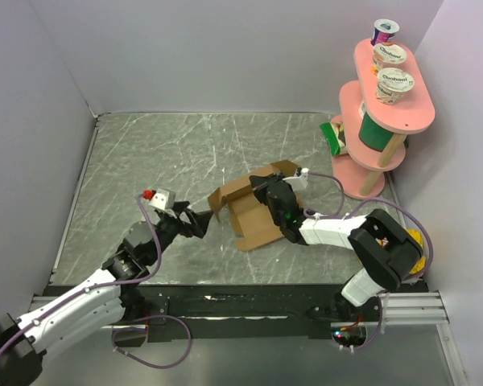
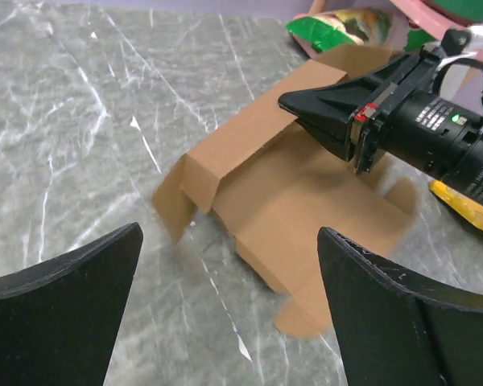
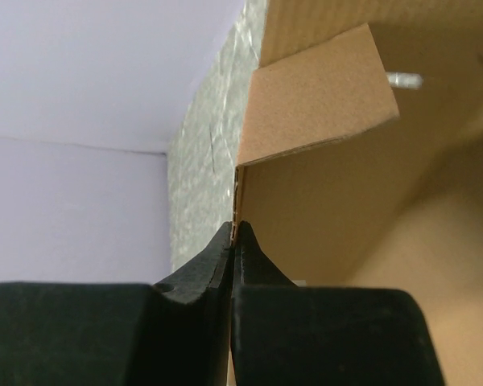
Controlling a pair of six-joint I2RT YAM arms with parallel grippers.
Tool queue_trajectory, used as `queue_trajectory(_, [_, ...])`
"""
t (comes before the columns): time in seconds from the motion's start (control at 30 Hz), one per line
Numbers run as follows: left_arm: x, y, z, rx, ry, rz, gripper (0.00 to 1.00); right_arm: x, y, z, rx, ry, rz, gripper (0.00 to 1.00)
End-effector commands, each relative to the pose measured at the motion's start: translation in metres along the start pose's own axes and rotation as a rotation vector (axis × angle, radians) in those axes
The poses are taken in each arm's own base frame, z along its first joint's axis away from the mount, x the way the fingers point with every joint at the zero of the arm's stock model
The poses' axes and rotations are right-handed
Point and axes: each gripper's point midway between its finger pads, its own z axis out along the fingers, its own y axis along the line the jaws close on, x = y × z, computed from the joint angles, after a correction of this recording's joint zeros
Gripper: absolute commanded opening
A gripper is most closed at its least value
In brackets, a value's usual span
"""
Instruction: Fold the paper box
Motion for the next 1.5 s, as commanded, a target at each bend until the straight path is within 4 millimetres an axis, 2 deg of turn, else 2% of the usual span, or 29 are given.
queue_trajectory(0.0, [-0.009, -0.023, 0.010, 0.180, 0.026, -0.026, 0.96, -0.015, 0.014, 0.009, -0.109, -0.024, 0.038, 0.00])
queue_trajectory(0.03, [-0.009, -0.021, 0.013, 0.180, 0.033, -0.035, 0.96, -0.020, 0.006, 0.012, -0.098, -0.029, 0.042, 0.00])
queue_trajectory(0.07, [-0.007, -0.009, 0.021, 0.131, 0.046, -0.047, 0.96, -0.019, 0.002, 0.013, -0.095, -0.020, 0.040, 0.00])
queue_trajectory(0.2, [0.002, 0.020, 0.035, 0.022, 0.084, -0.063, 0.98, -0.029, -0.009, 0.012, -0.110, -0.029, 0.054, 0.00])
queue_trajectory(0.3, [0.009, 0.030, 0.042, 0.012, 0.089, -0.071, 0.99, -0.032, -0.023, 0.013, -0.079, -0.015, 0.034, 0.00])
queue_trajectory(0.33, [0.018, 0.034, 0.046, 0.001, 0.115, -0.078, 0.99, -0.032, -0.028, 0.014, -0.064, -0.004, 0.036, 0.00])
queue_trajectory(0.43, [0.019, 0.040, 0.055, -0.004, 0.102, -0.091, 0.95, -0.036, -0.037, 0.017, -0.060, 0.020, 0.057, 0.00])
queue_trajectory(0.47, [0.028, 0.048, 0.059, -0.027, 0.127, -0.098, 0.93, -0.037, -0.044, 0.019, -0.053, 0.023, 0.056, 0.00])
queue_trajectory(0.5, [0.028, 0.051, 0.064, -0.031, 0.121, -0.094, 0.91, -0.038, -0.044, 0.019, -0.057, 0.027, 0.064, 0.00])
queue_trajectory(0.57, [0.043, 0.056, 0.073, -0.038, 0.169, -0.086, 0.89, -0.036, -0.047, 0.020, -0.052, 0.041, 0.066, 0.00])
queue_trajectory(0.7, [0.056, 0.060, 0.090, -0.025, 0.193, -0.068, 0.78, -0.036, -0.047, 0.021, -0.050, 0.044, 0.055, 0.00])
queue_trajectory(0.73, [0.063, 0.065, 0.095, -0.038, 0.207, -0.068, 0.77, -0.038, -0.047, 0.021, -0.046, 0.037, 0.058, 0.00])
queue_trajectory(0.8, [0.062, 0.069, 0.107, -0.052, 0.210, -0.049, 0.75, -0.039, -0.048, 0.021, -0.041, 0.032, 0.052, 0.00])
queue_trajectory(0.83, [0.074, 0.074, 0.111, -0.065, 0.244, -0.046, 0.75, -0.038, -0.050, 0.020, -0.039, 0.035, 0.050, 0.00])
queue_trajectory(0.9, [0.071, 0.077, 0.125, -0.076, 0.236, -0.036, 0.75, -0.037, -0.051, 0.020, -0.035, 0.038, 0.053, 0.00])
queue_trajectory(0.93, [0.081, 0.082, 0.128, -0.092, 0.259, -0.036, 0.74, -0.037, -0.052, 0.020, -0.034, 0.040, 0.051, 0.00])
queue_trajectory(0.97, [0.076, 0.087, 0.136, -0.122, 0.243, -0.029, 0.73, -0.036, -0.054, 0.021, -0.030, 0.041, 0.051, 0.00])
queue_trajectory(1.03, [0.087, 0.097, 0.141, -0.158, 0.266, -0.020, 0.71, -0.036, -0.053, 0.021, -0.033, 0.044, 0.050, 0.00])
queue_trajectory(1.17, [0.088, 0.117, 0.147, -0.267, 0.251, -0.025, 0.65, -0.035, -0.054, 0.021, -0.031, 0.046, 0.043, 0.00])
queue_trajectory(1.2, [0.085, 0.121, 0.148, -0.293, 0.229, -0.036, 0.67, -0.034, -0.054, 0.021, -0.029, 0.046, 0.044, 0.00])
queue_trajectory(1.27, [0.087, 0.120, 0.152, -0.285, 0.236, -0.043, 0.74, -0.034, -0.054, 0.022, -0.026, 0.046, 0.040, 0.00])
queue_trajectory(1.3, [0.090, 0.118, 0.154, -0.269, 0.252, -0.041, 0.74, -0.035, -0.055, 0.022, -0.023, 0.044, 0.040, 0.00])
queue_trajectory(1.47, [0.101, 0.076, 0.168, -0.067, 0.282, -0.042, 0.72, -0.035, -0.060, 0.024, -0.005, 0.036, 0.033, 0.00])
